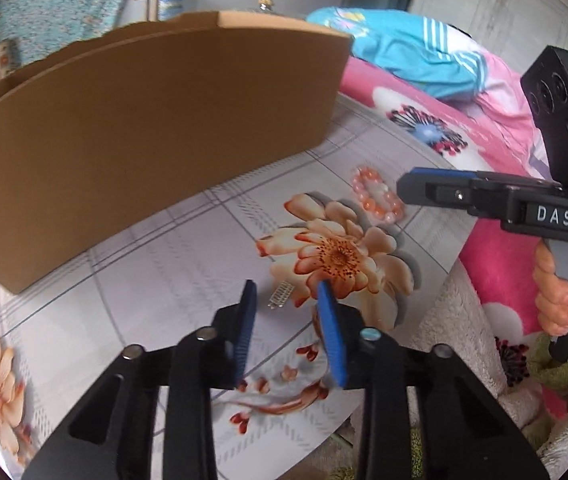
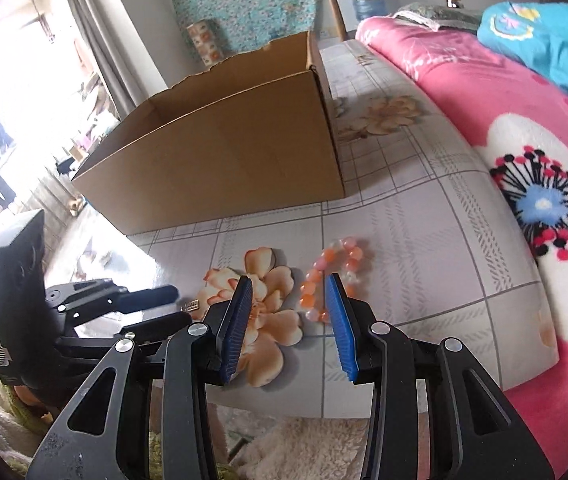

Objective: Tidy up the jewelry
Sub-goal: 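Close the left tool on the gold bar charm while the right tool lowers to the bracelet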

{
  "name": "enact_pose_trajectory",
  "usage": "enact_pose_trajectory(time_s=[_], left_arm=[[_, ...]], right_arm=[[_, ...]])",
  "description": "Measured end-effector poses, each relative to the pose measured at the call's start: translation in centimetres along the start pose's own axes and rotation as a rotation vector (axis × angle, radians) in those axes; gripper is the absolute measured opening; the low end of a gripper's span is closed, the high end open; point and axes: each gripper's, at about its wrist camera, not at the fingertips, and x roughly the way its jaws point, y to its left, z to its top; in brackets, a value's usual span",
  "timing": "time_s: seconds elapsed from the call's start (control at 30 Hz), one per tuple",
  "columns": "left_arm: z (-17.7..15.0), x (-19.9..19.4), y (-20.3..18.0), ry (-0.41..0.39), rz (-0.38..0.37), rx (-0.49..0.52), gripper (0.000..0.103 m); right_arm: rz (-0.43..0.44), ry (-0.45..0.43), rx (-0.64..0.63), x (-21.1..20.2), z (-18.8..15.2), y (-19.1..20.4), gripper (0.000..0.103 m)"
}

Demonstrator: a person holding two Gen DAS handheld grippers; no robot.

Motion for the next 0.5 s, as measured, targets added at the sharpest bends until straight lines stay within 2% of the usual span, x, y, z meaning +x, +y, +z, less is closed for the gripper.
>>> enact_pose_trajectory(time_s=[0.13, 0.37, 0.5], left_arm=[[0.7, 0.7, -0.4, 0.024, 0.036, 0.063, 0.016], [1.1, 1.3, -2.3, 0.078, 0.118, 0.244, 0.008], [1.1, 1.3, -2.6, 0.092, 0.127, 0.275, 0.005]], right_arm=[[0.017, 0.000, 0.016, 0.4, 0.2, -0.4, 0.037], [0.026, -0.007, 0.030, 0.6, 0.2, -0.9, 0.037], [0.027, -0.007, 0.039, 0.6, 0.1, -1.0, 0.037]])
